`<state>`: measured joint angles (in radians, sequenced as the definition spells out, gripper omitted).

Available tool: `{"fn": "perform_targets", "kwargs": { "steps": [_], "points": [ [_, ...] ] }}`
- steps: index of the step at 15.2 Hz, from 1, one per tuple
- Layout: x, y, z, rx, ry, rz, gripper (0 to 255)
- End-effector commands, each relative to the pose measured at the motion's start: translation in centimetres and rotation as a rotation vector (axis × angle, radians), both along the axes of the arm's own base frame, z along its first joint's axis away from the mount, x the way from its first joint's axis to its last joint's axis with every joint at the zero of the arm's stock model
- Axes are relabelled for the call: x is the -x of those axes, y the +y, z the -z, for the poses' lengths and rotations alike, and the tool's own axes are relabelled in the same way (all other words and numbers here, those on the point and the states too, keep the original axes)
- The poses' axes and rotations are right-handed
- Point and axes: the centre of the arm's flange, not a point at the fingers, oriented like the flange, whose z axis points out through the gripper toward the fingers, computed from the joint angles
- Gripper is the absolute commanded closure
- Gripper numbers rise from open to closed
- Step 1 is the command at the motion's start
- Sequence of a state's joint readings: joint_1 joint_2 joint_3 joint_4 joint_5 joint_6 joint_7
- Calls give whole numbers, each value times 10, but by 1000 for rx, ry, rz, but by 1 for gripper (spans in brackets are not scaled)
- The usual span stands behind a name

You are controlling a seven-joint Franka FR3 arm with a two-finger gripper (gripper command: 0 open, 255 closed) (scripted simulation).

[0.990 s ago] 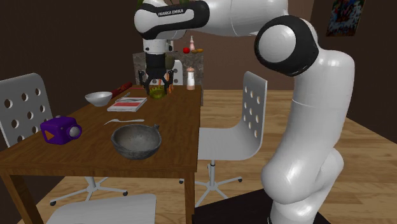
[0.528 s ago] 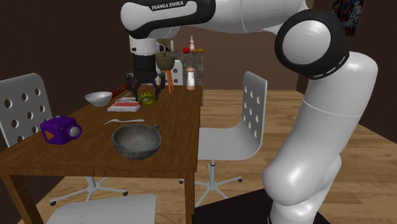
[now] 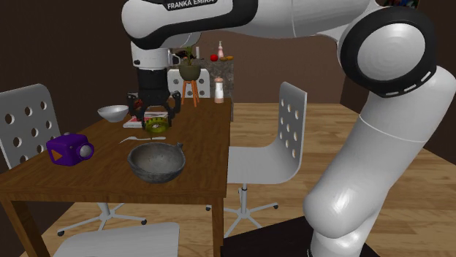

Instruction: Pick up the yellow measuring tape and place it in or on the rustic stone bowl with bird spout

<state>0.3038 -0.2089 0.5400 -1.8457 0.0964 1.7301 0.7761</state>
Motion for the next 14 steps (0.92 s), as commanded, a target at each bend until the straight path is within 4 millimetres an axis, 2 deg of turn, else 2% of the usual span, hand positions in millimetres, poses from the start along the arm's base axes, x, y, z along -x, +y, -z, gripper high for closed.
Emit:
{"fn": "perform_targets", "kwargs": {
  "steps": [1, 12, 14],
  "points": [
    [1, 1, 10, 0, 0, 1, 255],
    [1, 1, 67, 0, 0, 1, 255],
    [1, 1, 67, 0, 0, 1, 255]
  ]
}}
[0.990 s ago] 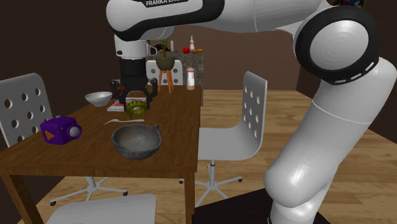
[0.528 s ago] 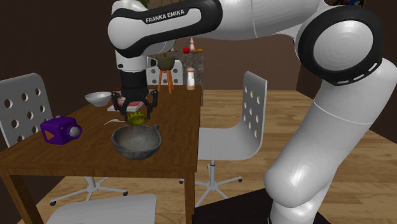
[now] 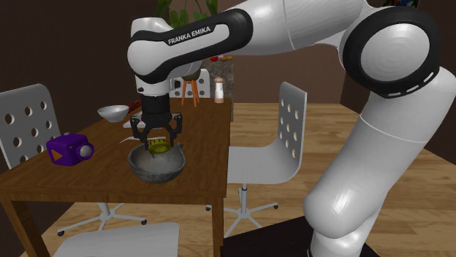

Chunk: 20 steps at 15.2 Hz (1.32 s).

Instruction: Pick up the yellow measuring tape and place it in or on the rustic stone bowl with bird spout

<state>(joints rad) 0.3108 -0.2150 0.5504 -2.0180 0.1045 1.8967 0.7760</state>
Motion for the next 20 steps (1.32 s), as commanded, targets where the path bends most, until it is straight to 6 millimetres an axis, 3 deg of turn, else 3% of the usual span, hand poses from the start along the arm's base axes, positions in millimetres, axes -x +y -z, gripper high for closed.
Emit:
{"fn": "perform_targets", "kwargs": {
  "steps": [1, 6, 7, 12, 16, 20],
  "points": [
    [0, 0, 2, 0, 0, 0, 255],
    [0, 0, 2, 0, 0, 0, 255],
    [0, 0, 2, 0, 0, 0, 0],
    [0, 0, 2, 0, 0, 0, 0],
    [3, -2, -48, 0, 0, 0, 0],
    [3, -2, -48, 0, 0, 0, 0]
  ]
}}
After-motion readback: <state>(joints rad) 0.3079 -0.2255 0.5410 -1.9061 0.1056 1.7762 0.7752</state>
